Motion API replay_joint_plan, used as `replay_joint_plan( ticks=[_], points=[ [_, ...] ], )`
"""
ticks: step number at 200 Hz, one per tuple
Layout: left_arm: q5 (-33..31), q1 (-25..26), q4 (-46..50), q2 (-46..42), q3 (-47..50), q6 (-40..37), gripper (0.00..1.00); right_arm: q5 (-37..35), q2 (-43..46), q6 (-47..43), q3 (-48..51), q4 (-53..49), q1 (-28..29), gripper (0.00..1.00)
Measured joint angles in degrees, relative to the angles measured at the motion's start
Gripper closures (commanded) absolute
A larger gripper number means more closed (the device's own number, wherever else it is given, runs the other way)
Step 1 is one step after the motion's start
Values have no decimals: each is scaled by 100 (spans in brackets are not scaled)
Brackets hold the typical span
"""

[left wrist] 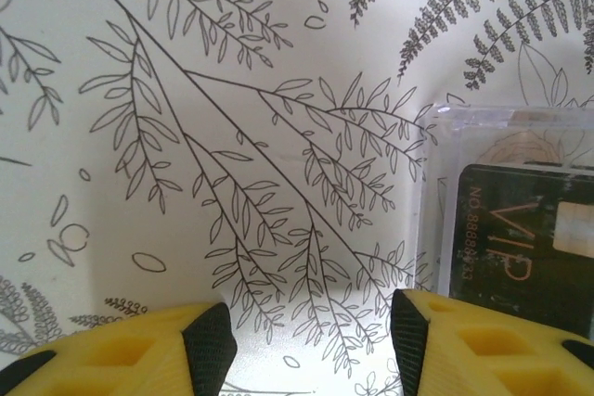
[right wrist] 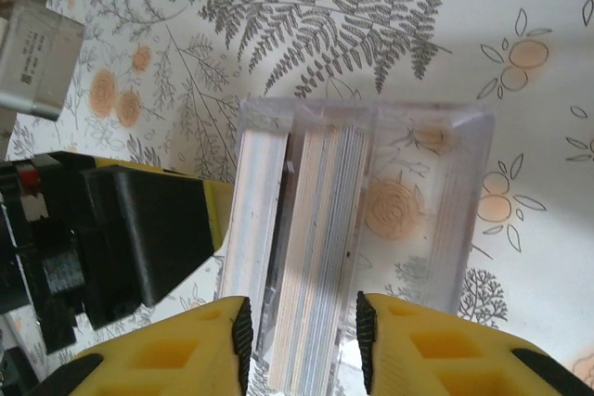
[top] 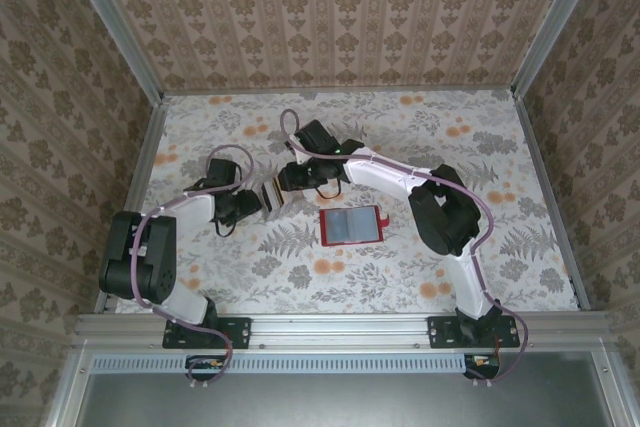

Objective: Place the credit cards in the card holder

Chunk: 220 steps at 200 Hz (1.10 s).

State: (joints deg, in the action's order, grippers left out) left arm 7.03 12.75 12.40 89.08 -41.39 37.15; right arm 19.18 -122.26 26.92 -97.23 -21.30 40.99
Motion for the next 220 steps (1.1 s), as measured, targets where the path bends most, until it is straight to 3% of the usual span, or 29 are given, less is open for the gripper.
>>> replay_joint_plan(
  ticks=[42,105,132,167,220],
  points=[
    [24,0,-90,83,-39,-9,50,24,-225,7,-197,-9,20,53],
    [131,0,-243,236,-138,-11,57,251,-275,81,-251,33,24,54],
    [197,0,-358,282,-142,-11,59,306,-275,181,-251,13,44,49],
    [313,-2,-579,372,-142,-11,62,-101,-251,509,-254,-35,146,44],
    [872,0,-1051,846,-442,-74,67,-575,-120,1145,-85,-74,256,43]
  ],
)
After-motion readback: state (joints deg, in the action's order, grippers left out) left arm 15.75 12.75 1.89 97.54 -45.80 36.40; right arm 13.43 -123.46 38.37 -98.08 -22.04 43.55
